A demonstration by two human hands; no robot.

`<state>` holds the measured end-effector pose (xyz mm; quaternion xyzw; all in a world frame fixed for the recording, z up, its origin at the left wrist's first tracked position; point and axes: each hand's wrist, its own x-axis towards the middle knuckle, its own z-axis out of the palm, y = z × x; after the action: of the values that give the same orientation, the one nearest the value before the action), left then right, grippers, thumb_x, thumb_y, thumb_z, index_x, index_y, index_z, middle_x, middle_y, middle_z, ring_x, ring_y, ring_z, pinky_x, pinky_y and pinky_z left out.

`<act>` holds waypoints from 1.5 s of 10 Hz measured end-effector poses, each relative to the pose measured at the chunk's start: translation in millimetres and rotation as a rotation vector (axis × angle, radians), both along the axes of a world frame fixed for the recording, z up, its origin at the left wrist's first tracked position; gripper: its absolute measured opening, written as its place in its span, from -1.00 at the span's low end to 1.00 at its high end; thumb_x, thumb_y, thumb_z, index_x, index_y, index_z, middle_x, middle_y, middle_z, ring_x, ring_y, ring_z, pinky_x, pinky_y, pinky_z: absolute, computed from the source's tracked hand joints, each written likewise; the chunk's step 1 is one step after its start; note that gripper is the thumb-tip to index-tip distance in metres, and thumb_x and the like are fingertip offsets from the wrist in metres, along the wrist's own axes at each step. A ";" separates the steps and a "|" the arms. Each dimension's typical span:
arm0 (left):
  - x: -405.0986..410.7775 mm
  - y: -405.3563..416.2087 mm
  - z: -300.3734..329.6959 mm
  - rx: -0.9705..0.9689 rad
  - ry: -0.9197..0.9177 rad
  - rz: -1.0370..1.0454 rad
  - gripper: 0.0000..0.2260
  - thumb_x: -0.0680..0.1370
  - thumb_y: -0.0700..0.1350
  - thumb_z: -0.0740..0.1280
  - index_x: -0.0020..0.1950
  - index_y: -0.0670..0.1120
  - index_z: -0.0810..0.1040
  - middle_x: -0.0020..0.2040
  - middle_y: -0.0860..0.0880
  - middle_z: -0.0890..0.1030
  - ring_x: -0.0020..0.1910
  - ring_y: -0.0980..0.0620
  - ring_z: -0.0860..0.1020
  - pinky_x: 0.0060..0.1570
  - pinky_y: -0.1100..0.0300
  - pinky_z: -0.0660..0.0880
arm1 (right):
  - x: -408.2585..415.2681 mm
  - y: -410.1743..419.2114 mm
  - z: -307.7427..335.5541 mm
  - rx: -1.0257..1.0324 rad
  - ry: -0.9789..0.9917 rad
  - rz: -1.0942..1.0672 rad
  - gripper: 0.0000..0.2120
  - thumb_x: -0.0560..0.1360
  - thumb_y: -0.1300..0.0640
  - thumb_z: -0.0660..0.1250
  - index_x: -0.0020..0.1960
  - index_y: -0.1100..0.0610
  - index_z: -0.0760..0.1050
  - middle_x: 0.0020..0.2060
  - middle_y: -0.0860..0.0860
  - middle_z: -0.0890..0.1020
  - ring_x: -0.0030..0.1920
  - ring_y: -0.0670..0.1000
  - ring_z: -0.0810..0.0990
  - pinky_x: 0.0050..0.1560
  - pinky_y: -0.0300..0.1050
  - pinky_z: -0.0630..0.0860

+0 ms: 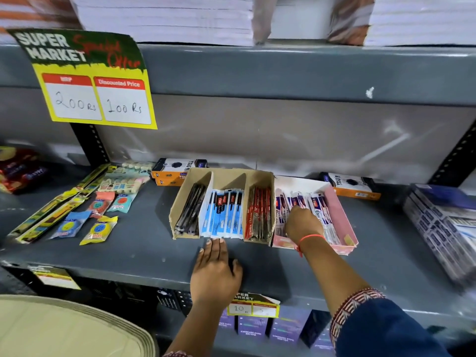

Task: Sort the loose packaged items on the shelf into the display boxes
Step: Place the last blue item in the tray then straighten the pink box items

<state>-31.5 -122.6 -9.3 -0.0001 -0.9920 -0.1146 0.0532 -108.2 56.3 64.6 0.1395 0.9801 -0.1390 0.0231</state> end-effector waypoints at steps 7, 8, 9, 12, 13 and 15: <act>1.9 1.6 3.7 0.025 0.015 0.005 -0.44 0.60 0.11 -0.04 0.52 -0.11 -0.06 0.54 -0.07 0.04 0.50 0.02 -0.02 0.43 0.18 -0.15 | -0.6 17.3 0.2 -0.041 0.061 -0.017 -0.73 0.49 0.35 0.12 0.15 0.29 0.46 0.06 0.23 0.62 0.06 0.22 0.61 -0.01 0.01 0.56; 2.2 1.8 4.2 0.026 0.024 0.006 -0.45 0.60 0.11 -0.03 0.52 -0.11 -0.04 0.53 -0.07 0.06 0.50 0.02 -0.01 0.43 0.17 -0.14 | 2.7 32.6 3.9 0.085 0.072 -0.045 -0.71 0.50 0.34 0.09 0.19 0.28 0.41 0.06 0.25 0.60 0.06 0.25 0.62 -0.03 0.09 0.58; 2.1 2.2 4.0 0.022 0.026 0.005 -0.45 0.60 0.11 -0.03 0.52 -0.11 -0.03 0.53 -0.07 0.06 0.50 0.02 0.00 0.44 0.17 -0.14 | 5.9 41.5 2.0 0.158 0.004 -0.029 -0.72 0.53 0.30 0.08 0.19 0.27 0.42 0.04 0.21 0.62 0.04 0.20 0.64 -0.06 0.05 0.61; 2.0 2.2 4.1 0.015 0.032 0.014 -0.45 0.60 0.11 -0.03 0.52 -0.11 -0.03 0.53 -0.06 0.07 0.50 0.02 0.00 0.44 0.17 -0.14 | 2.6 45.7 1.0 0.133 -0.017 -0.006 -0.70 0.54 0.32 0.05 0.23 0.29 0.39 0.08 0.21 0.62 0.06 0.19 0.64 -0.03 0.01 0.60; 1.8 1.8 3.8 0.013 0.032 0.011 -0.45 0.60 0.11 -0.03 0.52 -0.12 -0.02 0.53 -0.07 0.07 0.50 0.02 -0.01 0.44 0.17 -0.15 | 3.4 46.0 1.3 0.073 -0.006 -0.028 -0.64 0.53 0.35 0.03 0.31 0.27 0.31 0.12 0.26 0.59 0.09 0.23 0.62 0.04 0.08 0.60; 1.9 2.0 3.3 0.012 0.043 0.015 -0.45 0.60 0.11 -0.02 0.52 -0.11 -0.01 0.53 -0.06 0.08 0.50 0.02 0.00 0.43 0.18 -0.15 | 1.3 47.7 2.1 -0.039 0.074 -0.085 -0.51 0.48 0.37 0.05 0.41 0.24 0.14 0.06 0.27 0.60 0.05 0.28 0.61 -0.02 0.13 0.56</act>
<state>-29.6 -120.5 -6.0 0.0052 -0.9899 -0.1199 0.0755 -106.9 104.1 66.7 0.1755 0.9706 -0.1638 -0.0166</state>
